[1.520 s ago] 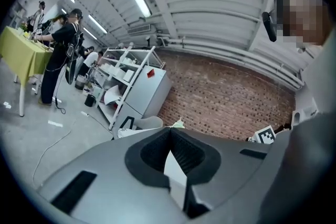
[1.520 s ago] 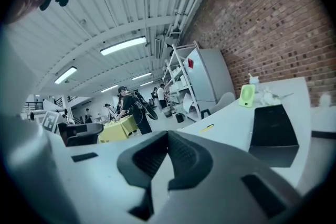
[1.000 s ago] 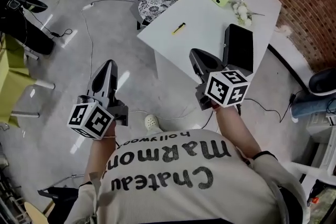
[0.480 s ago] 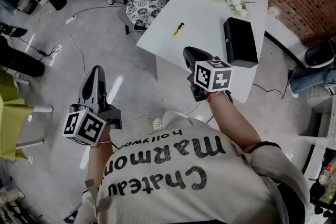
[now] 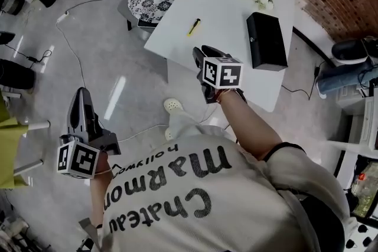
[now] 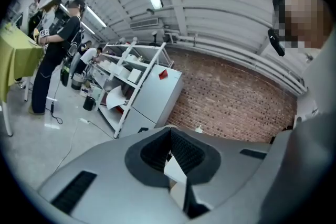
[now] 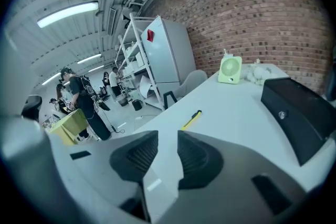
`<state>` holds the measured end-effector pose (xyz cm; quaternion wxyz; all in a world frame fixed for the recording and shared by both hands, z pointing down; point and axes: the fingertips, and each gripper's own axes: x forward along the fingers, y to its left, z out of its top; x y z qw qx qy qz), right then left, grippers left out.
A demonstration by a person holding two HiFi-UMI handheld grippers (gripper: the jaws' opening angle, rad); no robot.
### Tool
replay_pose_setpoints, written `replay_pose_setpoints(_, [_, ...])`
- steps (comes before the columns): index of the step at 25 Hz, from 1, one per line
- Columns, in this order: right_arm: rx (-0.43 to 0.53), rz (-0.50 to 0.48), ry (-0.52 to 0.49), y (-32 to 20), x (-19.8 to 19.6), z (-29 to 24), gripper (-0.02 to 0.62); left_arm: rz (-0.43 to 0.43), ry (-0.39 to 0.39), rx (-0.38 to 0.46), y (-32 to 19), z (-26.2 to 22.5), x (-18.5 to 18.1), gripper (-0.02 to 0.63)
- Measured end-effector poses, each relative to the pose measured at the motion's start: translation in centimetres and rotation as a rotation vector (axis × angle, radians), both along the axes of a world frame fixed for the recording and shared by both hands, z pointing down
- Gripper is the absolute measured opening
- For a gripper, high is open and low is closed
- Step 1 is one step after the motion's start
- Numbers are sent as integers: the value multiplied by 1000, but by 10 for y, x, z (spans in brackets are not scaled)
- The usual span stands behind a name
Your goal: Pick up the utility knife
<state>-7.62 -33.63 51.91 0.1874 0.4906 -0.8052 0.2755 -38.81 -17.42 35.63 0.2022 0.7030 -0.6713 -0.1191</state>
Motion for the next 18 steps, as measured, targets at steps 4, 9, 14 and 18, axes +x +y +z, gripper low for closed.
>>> replay_pose_setpoints(4, [-31, 21, 25, -16, 2, 15, 120, -44, -3, -23, -1, 5, -13, 2])
replay_pose_setpoints(9, [-72, 50, 40, -40, -1, 31, 120, -79, 3, -27, -17, 5, -25, 2])
replay_pose_setpoints(14, [-108, 68, 64, -74, -5, 47, 120, -93, -10, -29, -50, 1, -37, 2])
replay_pose_setpoints(18, [-156, 117, 56, -106, -4, 60, 121, -101, -15, -30, -81, 0, -45, 2])
